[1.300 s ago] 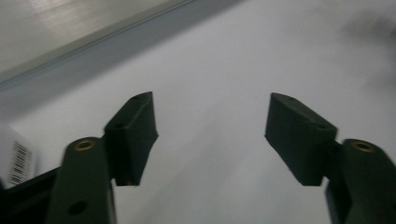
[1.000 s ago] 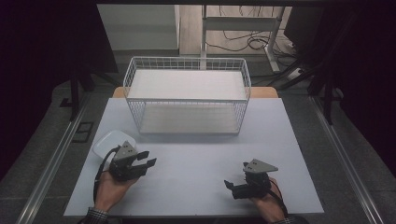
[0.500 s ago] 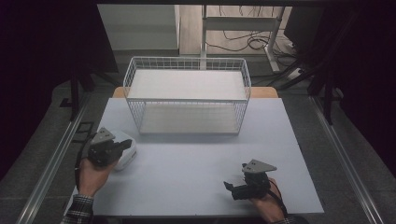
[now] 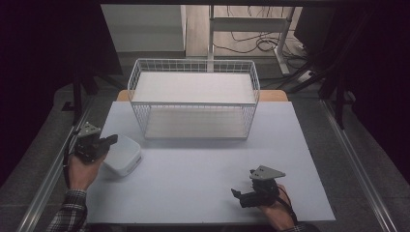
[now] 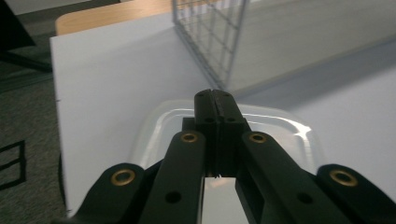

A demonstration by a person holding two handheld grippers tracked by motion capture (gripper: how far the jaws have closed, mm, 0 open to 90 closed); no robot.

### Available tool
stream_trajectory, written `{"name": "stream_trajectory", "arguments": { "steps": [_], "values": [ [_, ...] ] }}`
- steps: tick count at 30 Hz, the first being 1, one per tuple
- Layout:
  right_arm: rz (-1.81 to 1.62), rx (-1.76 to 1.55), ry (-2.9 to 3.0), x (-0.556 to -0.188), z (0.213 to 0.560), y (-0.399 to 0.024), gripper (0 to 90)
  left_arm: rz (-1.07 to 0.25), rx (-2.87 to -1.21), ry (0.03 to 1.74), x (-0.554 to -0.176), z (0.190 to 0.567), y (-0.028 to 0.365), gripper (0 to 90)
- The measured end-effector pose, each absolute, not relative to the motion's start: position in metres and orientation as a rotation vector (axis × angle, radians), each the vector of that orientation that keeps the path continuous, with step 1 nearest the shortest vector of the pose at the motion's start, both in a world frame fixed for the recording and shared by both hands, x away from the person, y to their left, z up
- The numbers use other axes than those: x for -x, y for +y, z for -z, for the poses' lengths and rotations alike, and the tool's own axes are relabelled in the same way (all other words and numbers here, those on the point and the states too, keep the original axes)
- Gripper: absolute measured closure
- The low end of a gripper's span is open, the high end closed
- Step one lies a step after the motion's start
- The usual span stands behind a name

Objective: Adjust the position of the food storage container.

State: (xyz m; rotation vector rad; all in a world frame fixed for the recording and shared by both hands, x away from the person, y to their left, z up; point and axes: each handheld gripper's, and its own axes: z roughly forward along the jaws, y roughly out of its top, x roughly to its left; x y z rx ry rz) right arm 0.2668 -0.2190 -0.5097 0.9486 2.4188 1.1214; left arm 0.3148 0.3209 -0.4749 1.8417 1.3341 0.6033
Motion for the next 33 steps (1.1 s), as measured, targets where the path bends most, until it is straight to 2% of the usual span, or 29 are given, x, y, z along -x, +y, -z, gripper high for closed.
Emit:
{"name": "stream_trajectory", "arguments": {
  "steps": [12,17,33],
  "values": [
    [-1.094,-0.941,2.421,-0.267,0.511,-0.219,2.7,-0.666,-1.819,1.469,-0.328,0.488,0.357,90.0],
    [-1.083,-0.927,2.425,-0.268,0.512,-0.218,2.7,-0.643,-1.806,1.512,-0.33,0.5,0.364,90.0],
    [-1.053,-0.888,2.44,-0.268,0.515,-0.217,2.7,-0.585,-1.835,1.475,-0.312,0.509,0.337,90.0]
  ]
}}
